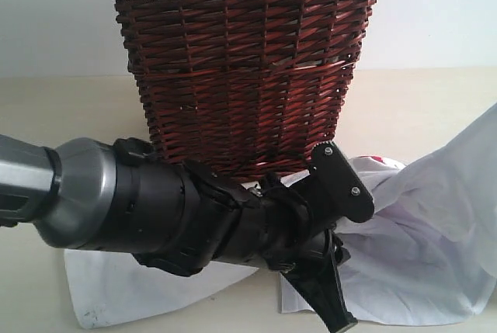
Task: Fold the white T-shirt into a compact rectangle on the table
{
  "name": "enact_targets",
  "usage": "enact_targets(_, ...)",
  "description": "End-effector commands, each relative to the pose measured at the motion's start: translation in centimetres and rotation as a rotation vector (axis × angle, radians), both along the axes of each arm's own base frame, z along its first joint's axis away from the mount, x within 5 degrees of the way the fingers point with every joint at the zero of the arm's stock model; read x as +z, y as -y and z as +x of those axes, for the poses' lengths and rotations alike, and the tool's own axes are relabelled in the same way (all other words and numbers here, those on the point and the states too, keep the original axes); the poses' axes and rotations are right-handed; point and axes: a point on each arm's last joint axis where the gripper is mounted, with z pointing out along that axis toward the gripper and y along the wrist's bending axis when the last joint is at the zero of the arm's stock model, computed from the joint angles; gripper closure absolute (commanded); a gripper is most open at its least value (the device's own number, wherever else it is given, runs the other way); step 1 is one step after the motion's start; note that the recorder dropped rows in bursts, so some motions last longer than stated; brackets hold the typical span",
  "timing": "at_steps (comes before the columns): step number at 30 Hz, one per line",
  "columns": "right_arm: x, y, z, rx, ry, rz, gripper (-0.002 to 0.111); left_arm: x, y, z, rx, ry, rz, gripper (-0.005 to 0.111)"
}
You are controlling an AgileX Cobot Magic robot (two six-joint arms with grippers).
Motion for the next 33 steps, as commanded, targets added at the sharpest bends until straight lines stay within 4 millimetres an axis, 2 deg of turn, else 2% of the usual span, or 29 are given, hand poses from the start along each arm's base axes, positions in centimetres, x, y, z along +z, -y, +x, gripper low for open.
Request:
enact_targets(1,0.5,-0.1,-0.1,-0.002,0.020,0.015,0.108,0.1,0.0,0.2,0.028,0.018,0.009,0.106)
enact_targets(4,0.5,-0.1,-0.1,-0.002,0.020,0.015,0.108,0.6,-0.2,0.4,0.048,0.039,0.012,0.106)
enact_targets(6,0.5,-0.1,-0.1,-0.002,0.020,0.015,0.108,1.0,-0.3,0.5,0.059,0.053,0.011,0.101)
enact_targets(9,0.5,-0.1,-0.1,-0.001,0.019,0.015,0.108,1.9,-0.7,1.0,0.107,0.101,0.026,0.083)
enact_targets(11,0.5,-0.1,-0.1,0.000,0.018,0.016,0.108,2.3,-0.9,1.1,0.126,0.113,0.023,0.058)
enact_targets(12,0.5,-0.1,-0.1,0.000,0.018,0.016,0.108,1.9,-0.7,0.9,0.103,0.090,0.018,0.049)
enact_targets(13,0.5,-0.1,-0.1,0.000,0.018,0.016,0.108,1.4,-0.5,0.8,0.086,0.073,0.016,0.049)
enact_targets(17,0.5,-0.1,-0.1,0.003,0.015,0.017,0.108,-1.1,0.3,0.8,0.057,0.024,0.047,0.055)
enact_targets(20,0.5,-0.1,-0.1,-0.031,-0.008,0.049,0.108,-0.5,1.3,1.4,0.060,0.042,0.019,0.057)
enact_targets(22,0.5,-0.1,-0.1,-0.036,-0.011,0.053,0.108,0.3,2.0,1.9,0.062,0.060,-0.010,0.077)
enact_targets(23,0.5,-0.1,-0.1,-0.036,-0.011,0.053,0.108,0.6,2.2,2.0,0.068,0.069,-0.017,0.095)
enact_targets(24,0.5,-0.1,-0.1,-0.036,-0.011,0.053,0.108,0.7,2.2,2.1,0.073,0.074,-0.016,0.106)
enact_targets(28,0.5,-0.1,-0.1,-0.037,-0.012,0.054,0.108,1.2,0.5,2.8,0.186,0.164,0.067,0.107)
enact_targets(30,0.5,-0.1,-0.1,-0.037,-0.012,0.054,0.108,2.8,-1.1,2.9,0.230,0.237,0.103,0.107)
enact_targets(33,0.5,-0.1,-0.1,-0.037,-0.012,0.054,0.108,5.4,-2.5,2.2,0.207,0.304,0.093,0.107)
